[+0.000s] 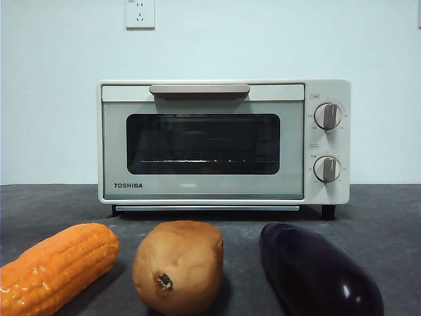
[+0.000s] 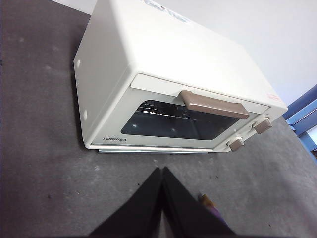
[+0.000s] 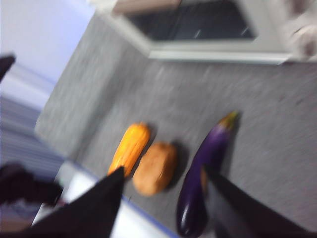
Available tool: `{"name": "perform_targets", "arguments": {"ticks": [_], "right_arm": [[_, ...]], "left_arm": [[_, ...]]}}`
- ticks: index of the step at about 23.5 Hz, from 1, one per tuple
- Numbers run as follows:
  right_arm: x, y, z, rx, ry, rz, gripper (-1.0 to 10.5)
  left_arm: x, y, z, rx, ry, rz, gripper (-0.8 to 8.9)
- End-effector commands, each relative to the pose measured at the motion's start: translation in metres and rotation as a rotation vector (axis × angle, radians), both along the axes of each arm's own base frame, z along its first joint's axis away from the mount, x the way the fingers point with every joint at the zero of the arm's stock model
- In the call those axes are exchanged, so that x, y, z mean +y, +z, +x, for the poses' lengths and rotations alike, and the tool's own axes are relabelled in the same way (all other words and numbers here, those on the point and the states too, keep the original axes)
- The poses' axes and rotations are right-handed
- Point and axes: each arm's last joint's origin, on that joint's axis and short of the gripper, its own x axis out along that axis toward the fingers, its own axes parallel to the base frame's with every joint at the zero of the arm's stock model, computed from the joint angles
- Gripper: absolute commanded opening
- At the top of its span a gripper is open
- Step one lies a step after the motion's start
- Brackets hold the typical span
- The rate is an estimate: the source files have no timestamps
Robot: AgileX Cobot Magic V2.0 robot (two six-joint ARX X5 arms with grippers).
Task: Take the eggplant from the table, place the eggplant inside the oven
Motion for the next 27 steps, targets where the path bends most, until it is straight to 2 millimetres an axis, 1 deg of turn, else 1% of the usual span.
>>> {"name": "perform_targets", "arguments": {"ticks": [1, 3, 6, 10, 12, 13, 17, 22, 25, 27], "right_arm": [[0.014, -0.001, 0.007, 0.029, 0.086, -0.021, 3.3], [0.025, -0.006, 0.012, 0.069, 0.078, -0.070, 3.3], [0.044, -0.017, 0.021, 0.118, 0.059, -0.193, 3.3], [0.077, -0.038, 0.031, 0.184, 0.049, -0.357, 3.3], [0.098, -0.056, 0.039, 0.230, 0.044, -0.448, 3.3], [0.108, -0.065, 0.043, 0.266, 0.039, -0.463, 3.3], [0.136, -0.101, 0.062, 0.355, 0.079, -0.521, 3.4], [0.154, -0.134, 0.079, 0.404, 0.103, -0.530, 3.4], [0.160, -0.147, 0.083, 0.420, 0.111, -0.547, 3.4], [0.161, -0.150, 0.084, 0.416, 0.102, -0.559, 3.2]], "left_arm": [[0.000, 0.008, -0.001, -0.042, -0.012, 0.015, 0.04], [0.000, 0.008, -0.001, -0.042, -0.012, 0.015, 0.04], [0.000, 0.008, -0.001, -0.042, -0.012, 0.015, 0.04], [0.000, 0.008, -0.001, -0.042, -0.012, 0.015, 0.04], [0.000, 0.008, -0.001, -0.042, -0.011, 0.015, 0.04], [0.000, 0.008, -0.001, -0.041, -0.011, 0.015, 0.04], [0.000, 0.008, -0.001, -0.037, -0.012, 0.015, 0.04], [0.000, 0.006, -0.001, -0.022, -0.016, 0.029, 0.04], [0.000, 0.005, 0.000, -0.020, -0.019, 0.036, 0.04], [0.000, 0.004, 0.001, -0.012, -0.019, 0.035, 0.04]]}}
